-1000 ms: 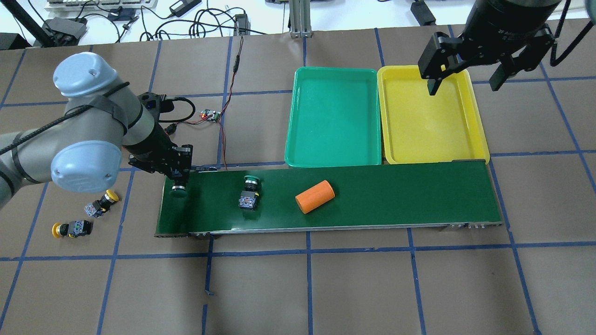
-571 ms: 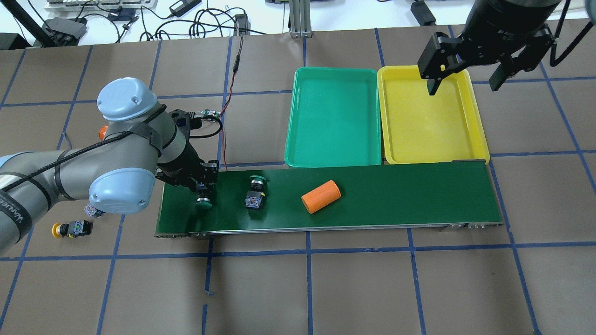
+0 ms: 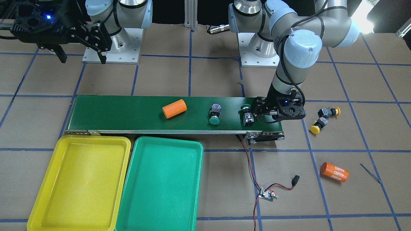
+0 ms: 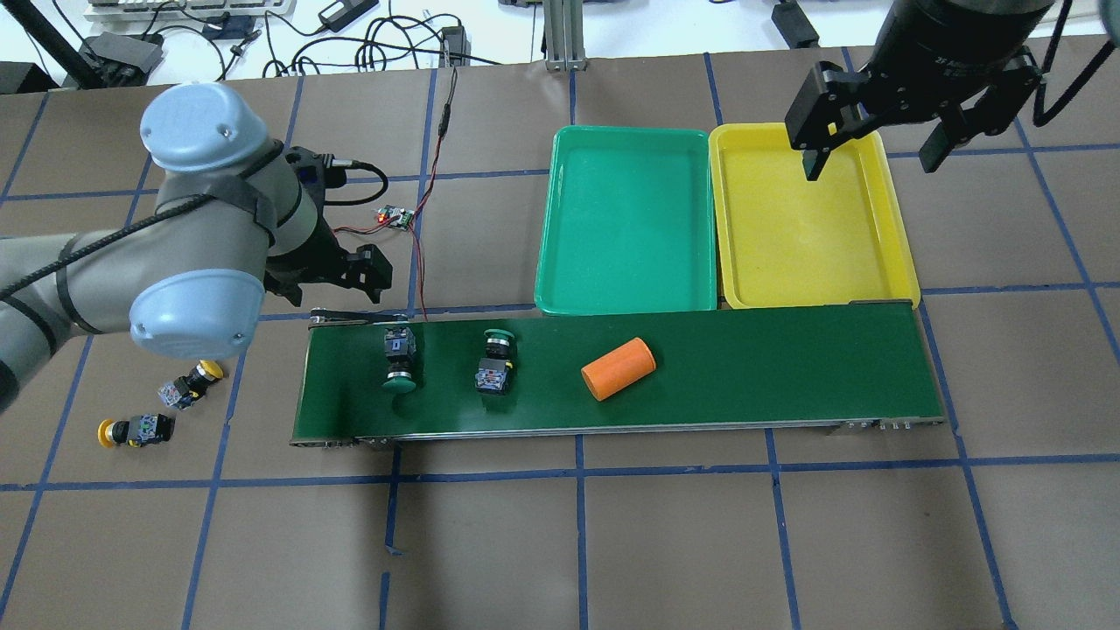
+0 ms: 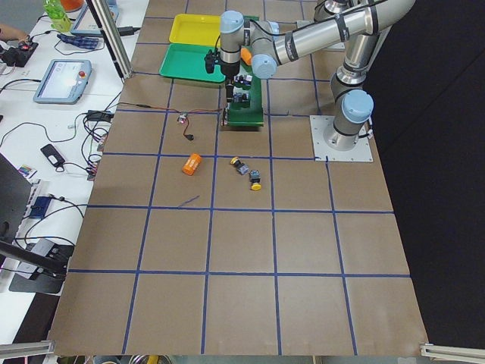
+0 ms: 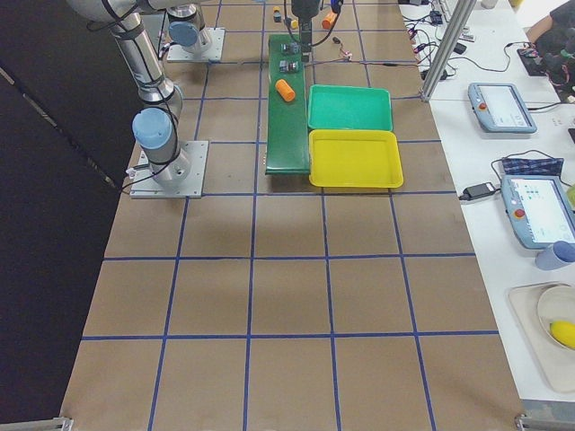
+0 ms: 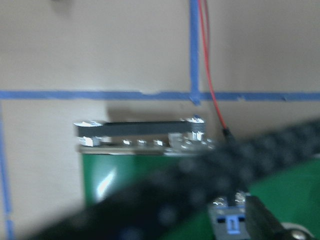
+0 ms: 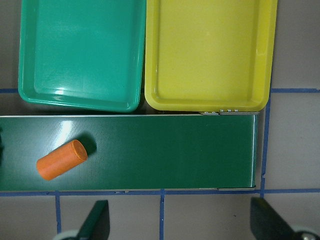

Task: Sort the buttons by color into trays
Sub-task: 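Withdraw the left gripper while lowering the right gripper toward the belt end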

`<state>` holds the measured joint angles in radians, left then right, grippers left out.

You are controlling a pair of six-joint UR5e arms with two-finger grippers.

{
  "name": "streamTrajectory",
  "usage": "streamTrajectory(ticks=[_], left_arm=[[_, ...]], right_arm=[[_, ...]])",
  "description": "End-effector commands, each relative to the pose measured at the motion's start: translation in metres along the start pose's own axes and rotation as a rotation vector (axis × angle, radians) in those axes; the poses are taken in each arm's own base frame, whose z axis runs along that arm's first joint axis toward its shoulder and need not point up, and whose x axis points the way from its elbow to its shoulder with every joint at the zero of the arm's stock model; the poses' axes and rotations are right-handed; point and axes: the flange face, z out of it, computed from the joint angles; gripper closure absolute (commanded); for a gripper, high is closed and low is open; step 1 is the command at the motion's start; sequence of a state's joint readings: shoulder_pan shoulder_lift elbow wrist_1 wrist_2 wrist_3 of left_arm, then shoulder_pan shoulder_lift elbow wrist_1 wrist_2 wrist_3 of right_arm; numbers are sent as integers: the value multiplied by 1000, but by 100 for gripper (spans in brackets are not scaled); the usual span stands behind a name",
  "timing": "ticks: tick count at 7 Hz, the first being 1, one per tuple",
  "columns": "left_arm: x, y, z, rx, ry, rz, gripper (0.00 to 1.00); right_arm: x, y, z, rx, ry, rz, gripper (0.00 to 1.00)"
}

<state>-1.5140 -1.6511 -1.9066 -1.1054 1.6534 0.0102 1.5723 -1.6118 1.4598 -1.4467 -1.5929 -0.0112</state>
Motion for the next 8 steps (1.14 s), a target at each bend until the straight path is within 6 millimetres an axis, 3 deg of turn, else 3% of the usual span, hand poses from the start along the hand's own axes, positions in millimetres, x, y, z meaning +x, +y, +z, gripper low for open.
streamTrajectory(ticks=[1,3,4,5,6,8], left_arm=[[-74,-31,-22,-33,-14,-122,0],[-188,-44,10,-79,-15,-161,0],[-225,-42,31,-83,-13,-146,0],[-247,-39,54,-106,2,-36,0],[-265,-38,75,-124,28,-57,0],[-257,-37,118,-134,124,-51,0]], right_arm=[[3,4,5,-49,5,2,0],[5,5,3,-59,20,-6,0],[2,0,2,-11,21,33,0],[-1,-2,39,-78,29,97,0],[-3,10,83,-163,34,95,0],[-5,23,155,-221,35,84,0]])
